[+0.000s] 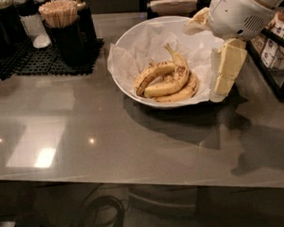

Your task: Pick banana from white bowl

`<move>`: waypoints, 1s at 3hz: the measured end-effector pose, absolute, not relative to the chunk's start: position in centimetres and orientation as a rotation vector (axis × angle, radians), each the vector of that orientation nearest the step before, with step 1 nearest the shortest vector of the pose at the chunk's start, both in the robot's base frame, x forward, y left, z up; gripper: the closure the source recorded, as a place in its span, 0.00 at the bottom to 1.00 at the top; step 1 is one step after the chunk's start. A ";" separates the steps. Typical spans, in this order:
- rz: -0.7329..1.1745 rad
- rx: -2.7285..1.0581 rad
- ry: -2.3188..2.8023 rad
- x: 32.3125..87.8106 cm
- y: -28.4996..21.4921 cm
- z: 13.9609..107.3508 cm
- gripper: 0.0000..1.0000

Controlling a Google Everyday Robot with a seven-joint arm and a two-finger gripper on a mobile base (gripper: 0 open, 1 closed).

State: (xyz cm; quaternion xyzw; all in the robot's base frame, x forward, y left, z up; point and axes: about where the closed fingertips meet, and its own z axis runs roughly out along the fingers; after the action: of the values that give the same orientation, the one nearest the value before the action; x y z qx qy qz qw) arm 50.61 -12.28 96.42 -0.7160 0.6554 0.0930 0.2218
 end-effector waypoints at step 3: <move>0.296 -1.990 1.669 55.7 -9.7 97.0 0.18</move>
Offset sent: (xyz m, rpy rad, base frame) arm 0.0793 0.0421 0.0075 0.0987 -0.0508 0.1617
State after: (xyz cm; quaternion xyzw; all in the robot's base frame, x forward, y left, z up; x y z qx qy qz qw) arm 55.74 -9.67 97.04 -0.7348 0.6164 0.1095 0.2608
